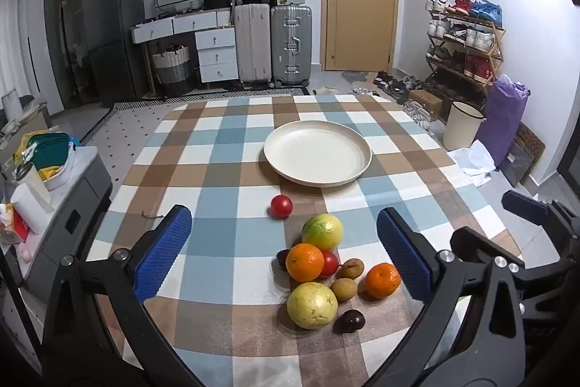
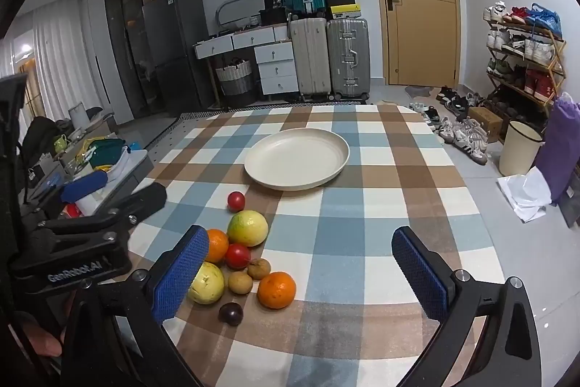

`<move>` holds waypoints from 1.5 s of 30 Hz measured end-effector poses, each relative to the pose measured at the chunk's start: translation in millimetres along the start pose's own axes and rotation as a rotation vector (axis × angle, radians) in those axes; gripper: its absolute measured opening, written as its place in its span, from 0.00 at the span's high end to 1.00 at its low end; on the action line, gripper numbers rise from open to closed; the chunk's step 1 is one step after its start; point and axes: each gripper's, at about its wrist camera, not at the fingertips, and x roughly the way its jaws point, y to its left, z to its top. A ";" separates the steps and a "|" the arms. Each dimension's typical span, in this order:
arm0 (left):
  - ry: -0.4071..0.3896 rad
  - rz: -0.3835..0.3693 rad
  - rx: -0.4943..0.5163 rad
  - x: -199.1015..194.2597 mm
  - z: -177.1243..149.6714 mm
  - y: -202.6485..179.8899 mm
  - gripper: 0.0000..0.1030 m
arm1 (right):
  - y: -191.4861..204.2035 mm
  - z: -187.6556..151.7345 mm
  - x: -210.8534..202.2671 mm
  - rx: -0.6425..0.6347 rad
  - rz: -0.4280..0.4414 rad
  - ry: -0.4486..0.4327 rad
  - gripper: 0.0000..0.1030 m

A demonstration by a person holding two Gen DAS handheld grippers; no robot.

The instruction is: Organize fruits

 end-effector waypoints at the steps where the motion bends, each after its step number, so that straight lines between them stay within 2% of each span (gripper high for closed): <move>1: 0.001 0.001 0.000 0.1 0.2 0.1 0.01 | -0.6 0.1 1.2 0.003 0.001 0.005 0.00; 9: 0.015 0.010 -0.003 5.8 0.2 1.5 0.01 | 4.7 1.8 -1.3 0.011 0.003 0.004 0.00; 13: 0.014 0.018 -0.002 6.8 0.0 2.2 0.01 | -5.5 -1.3 -0.8 0.026 0.013 0.003 0.00; 45: 0.033 -0.004 -0.019 9.8 -7.5 5.8 0.01 | -5.7 -6.2 -2.3 0.035 0.014 0.001 0.00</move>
